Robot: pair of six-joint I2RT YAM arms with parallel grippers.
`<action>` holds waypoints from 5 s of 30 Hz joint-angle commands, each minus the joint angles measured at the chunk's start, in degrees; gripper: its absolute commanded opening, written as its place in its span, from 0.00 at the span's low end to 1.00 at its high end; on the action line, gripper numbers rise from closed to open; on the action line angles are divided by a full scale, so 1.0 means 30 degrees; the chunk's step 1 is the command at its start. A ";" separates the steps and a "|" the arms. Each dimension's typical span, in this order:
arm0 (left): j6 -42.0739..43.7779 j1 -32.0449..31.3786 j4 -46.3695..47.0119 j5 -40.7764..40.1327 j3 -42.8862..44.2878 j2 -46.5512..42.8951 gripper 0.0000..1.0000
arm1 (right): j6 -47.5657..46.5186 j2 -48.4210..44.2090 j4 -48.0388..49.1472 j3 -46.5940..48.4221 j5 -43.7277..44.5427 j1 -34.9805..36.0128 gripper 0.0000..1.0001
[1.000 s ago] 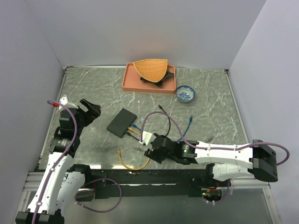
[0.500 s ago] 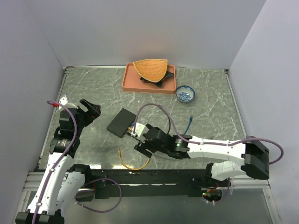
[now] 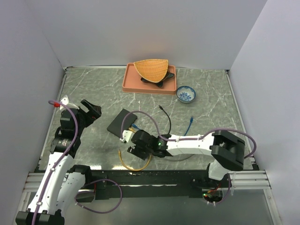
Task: Insert the plug into the switch port
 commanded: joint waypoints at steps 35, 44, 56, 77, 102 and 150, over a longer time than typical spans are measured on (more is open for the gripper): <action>0.0705 0.0074 0.0659 0.0016 0.0215 0.0460 0.96 | 0.1015 0.3403 -0.2490 0.2829 0.0536 -0.1703 0.00; 0.0823 0.0074 0.0746 0.0307 0.0274 0.0489 0.96 | 0.0781 0.0563 -0.2022 0.2098 0.0244 -0.2172 0.00; 0.0647 0.0074 0.1654 0.1772 -0.0048 0.1075 0.96 | 0.0341 -0.2166 -0.1697 0.1040 -0.1896 -0.3081 0.09; 0.0793 0.0074 0.1566 0.1509 -0.0106 0.1251 0.96 | 0.1249 0.2435 -0.2812 0.3034 -0.2453 -0.3051 0.41; 0.0852 0.0103 0.1214 0.1450 0.0157 0.1017 0.96 | 0.1191 0.1852 -0.2608 0.2567 -0.1954 -0.3051 0.00; 0.2902 -0.7806 0.8479 1.4780 0.2236 0.7897 0.72 | 0.3330 -1.1216 0.3839 -0.4114 -1.2385 -0.9467 0.00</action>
